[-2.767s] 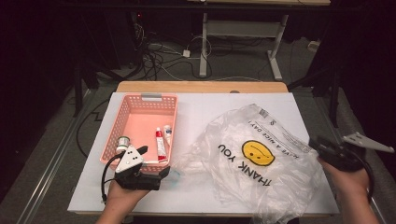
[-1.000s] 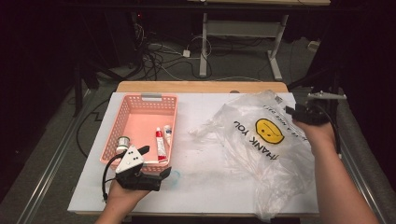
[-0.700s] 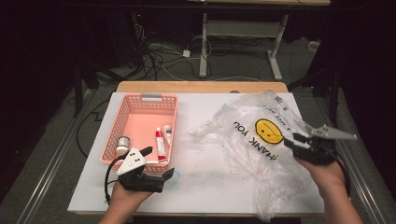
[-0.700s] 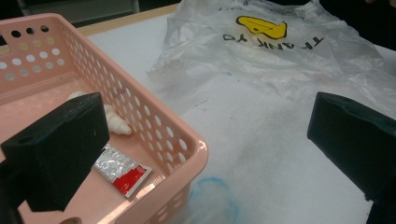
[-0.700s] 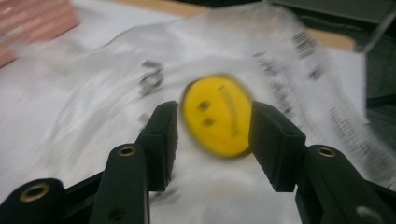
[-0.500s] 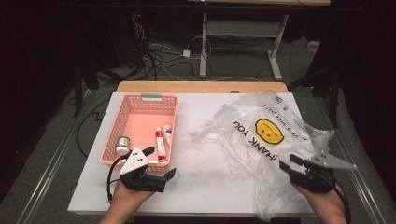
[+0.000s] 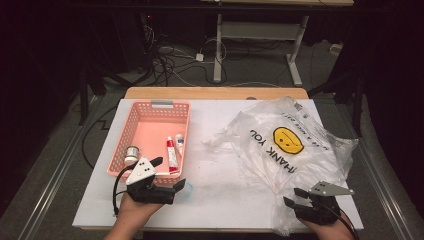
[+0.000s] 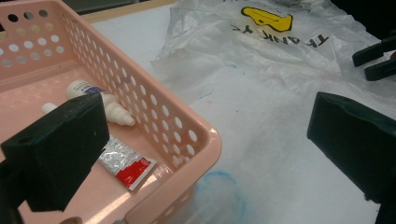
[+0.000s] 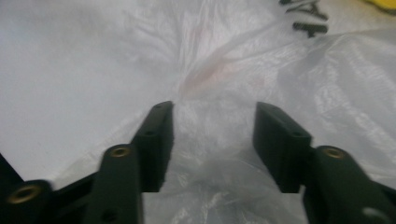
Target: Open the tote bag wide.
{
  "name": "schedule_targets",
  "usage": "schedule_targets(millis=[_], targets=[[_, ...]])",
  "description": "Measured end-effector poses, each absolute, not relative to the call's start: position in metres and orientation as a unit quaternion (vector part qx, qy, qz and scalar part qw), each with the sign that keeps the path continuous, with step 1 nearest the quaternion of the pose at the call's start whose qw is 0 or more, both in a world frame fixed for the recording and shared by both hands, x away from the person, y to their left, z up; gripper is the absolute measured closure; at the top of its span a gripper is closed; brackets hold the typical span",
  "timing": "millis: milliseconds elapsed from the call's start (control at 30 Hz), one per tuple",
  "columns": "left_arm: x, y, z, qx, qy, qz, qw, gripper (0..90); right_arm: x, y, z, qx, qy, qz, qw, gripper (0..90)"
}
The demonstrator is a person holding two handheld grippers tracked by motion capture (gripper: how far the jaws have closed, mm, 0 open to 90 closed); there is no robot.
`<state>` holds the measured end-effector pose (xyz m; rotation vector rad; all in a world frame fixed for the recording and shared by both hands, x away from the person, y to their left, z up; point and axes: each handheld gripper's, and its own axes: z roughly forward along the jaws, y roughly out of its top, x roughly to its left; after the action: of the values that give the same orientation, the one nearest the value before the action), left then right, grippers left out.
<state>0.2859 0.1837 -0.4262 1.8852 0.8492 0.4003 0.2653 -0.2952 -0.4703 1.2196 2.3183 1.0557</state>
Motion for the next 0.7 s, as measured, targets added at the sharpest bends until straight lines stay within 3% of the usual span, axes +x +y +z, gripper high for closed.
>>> schedule_targets(millis=[200, 533, 700], targets=[[0.286, 0.185, -0.427, 0.778, 0.352, 0.164, 0.495, 0.0, 0.267, -0.291, -0.474, 0.418, 0.822, 0.345, 0.172, 89.6], [0.28, 0.191, -0.424, 0.772, 0.358, 0.174, 0.495, 0.0, 0.262, -0.262, -0.468, 0.37, 0.838, 0.369, 0.156, 89.1], [0.281, 0.192, -0.427, 0.774, 0.361, 0.175, 0.49, 0.0, 0.26, -0.267, -0.453, 0.369, 0.819, 0.41, 0.16, 73.2]])
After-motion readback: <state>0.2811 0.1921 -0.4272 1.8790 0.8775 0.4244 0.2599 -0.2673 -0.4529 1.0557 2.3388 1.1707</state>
